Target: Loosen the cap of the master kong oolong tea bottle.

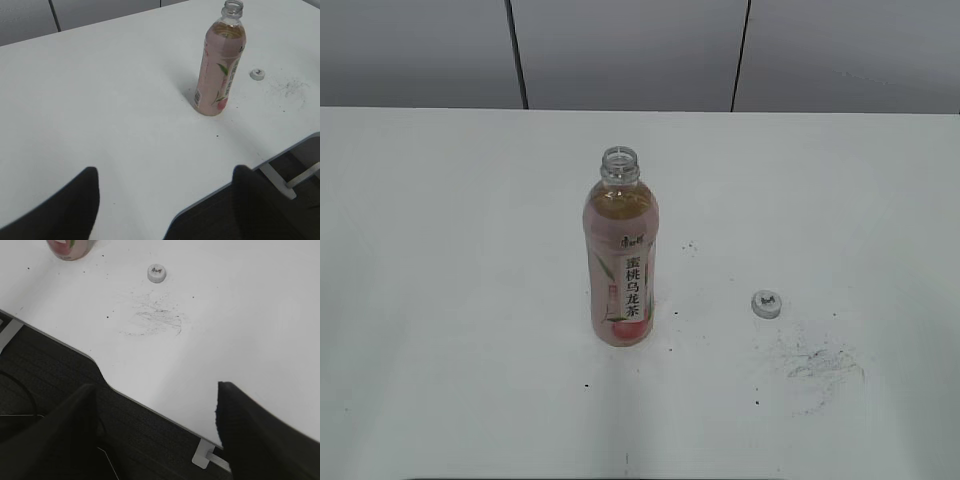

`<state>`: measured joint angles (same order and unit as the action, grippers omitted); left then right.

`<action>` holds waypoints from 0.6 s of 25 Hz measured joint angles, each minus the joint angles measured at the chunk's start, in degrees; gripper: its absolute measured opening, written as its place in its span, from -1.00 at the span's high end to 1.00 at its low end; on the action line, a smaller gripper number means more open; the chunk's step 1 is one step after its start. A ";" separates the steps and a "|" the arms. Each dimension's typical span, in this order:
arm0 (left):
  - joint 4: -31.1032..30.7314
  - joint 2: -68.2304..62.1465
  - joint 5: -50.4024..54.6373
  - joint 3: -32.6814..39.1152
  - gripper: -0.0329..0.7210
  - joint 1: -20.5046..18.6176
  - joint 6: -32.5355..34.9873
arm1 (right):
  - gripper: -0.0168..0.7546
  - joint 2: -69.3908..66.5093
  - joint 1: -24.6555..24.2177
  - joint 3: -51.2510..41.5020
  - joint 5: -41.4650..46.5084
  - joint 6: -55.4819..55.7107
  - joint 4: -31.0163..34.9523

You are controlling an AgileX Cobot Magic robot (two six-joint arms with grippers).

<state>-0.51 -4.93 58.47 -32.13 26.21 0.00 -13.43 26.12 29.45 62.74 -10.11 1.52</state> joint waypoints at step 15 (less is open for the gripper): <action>0.17 1.25 0.00 0.00 -0.33 -10.40 0.00 | -0.48 0.22 -0.71 0.00 0.06 0.07 -0.04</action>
<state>-0.34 -3.68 58.47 -32.13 15.81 0.00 -13.20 25.42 29.45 62.80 -10.05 1.49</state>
